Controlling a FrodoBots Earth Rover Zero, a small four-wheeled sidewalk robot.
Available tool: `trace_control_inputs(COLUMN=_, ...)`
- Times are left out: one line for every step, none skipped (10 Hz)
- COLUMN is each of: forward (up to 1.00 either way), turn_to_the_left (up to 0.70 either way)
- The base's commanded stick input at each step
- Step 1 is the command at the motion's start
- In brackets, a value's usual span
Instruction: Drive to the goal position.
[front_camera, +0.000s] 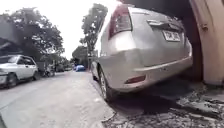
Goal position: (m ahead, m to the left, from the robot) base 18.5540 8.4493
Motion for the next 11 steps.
trace_control_inputs(forward=0.00, turn_to_the_left=0.45)
trace_control_inputs(forward=0.00, turn_to_the_left=0.45)
trace_control_inputs(forward=0.00, turn_to_the_left=0.45)
trace_control_inputs(forward=0.00, turn_to_the_left=0.45)
trace_control_inputs(forward=0.00, turn_to_the_left=0.45)
trace_control_inputs(forward=0.00, turn_to_the_left=0.45)
trace_control_inputs(forward=0.00, turn_to_the_left=0.45)
trace_control_inputs(forward=0.00, turn_to_the_left=0.45)
trace_control_inputs(forward=0.00, turn_to_the_left=0.41)
trace_control_inputs(forward=0.00, turn_to_the_left=0.11)
trace_control_inputs(forward=0.00, turn_to_the_left=0.00)
